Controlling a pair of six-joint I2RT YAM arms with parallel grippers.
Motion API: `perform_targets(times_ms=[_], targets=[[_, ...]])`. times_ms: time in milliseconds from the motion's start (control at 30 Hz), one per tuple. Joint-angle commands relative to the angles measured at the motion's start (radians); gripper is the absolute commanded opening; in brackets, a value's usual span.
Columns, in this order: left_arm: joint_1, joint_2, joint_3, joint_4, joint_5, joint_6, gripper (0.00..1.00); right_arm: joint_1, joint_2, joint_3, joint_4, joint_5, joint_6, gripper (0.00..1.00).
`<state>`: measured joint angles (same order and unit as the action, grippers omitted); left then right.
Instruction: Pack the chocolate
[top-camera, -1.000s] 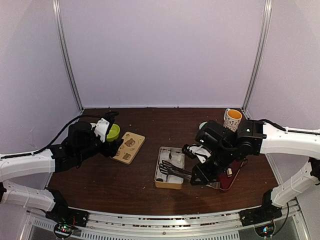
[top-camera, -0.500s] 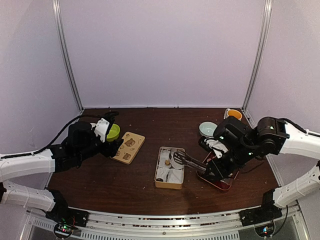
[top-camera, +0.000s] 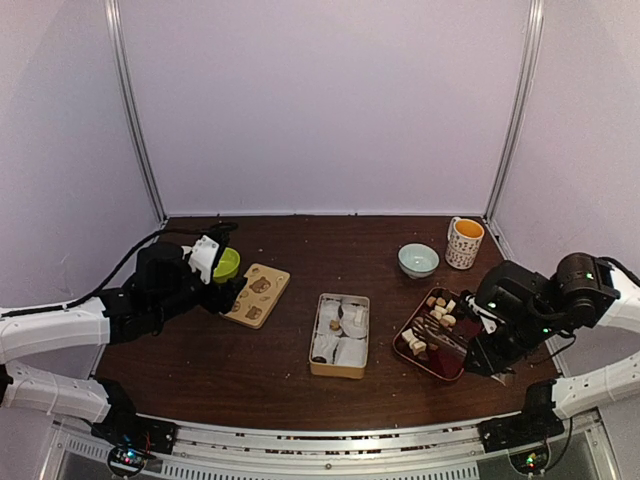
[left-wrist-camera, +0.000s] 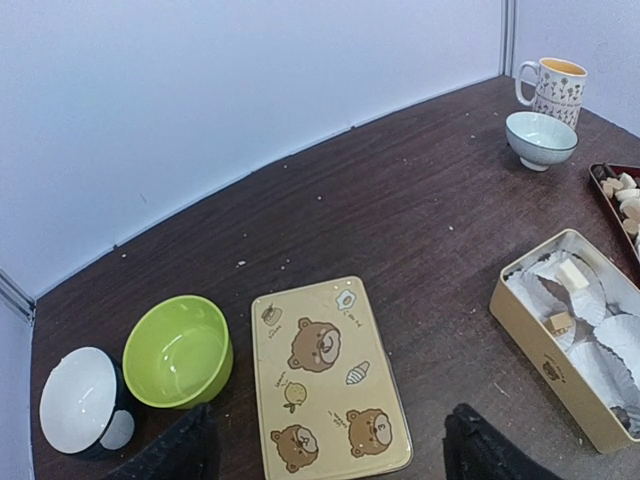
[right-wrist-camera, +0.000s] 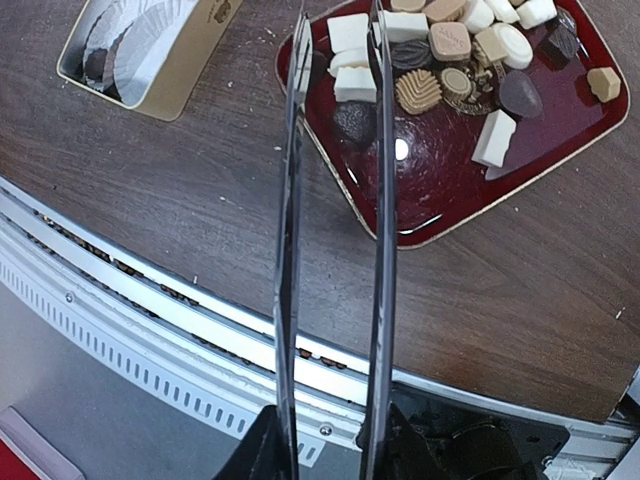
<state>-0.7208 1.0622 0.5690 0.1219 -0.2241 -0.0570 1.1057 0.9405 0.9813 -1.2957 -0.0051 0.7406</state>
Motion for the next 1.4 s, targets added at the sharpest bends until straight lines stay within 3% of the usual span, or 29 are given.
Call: perform_targets(times_ms=[0,1367], targets=[[0.002,0.01,0.033,0.023,0.009,0.014,0.79,-0.002,-0.043,-0.032,-0.034,-0.002,0.067,0.29],[0.003,0.003,0.031,0.02,0.005,0.015,0.78,-0.032,0.038,-0.131,0.079,-0.007,0.043,0.35]])
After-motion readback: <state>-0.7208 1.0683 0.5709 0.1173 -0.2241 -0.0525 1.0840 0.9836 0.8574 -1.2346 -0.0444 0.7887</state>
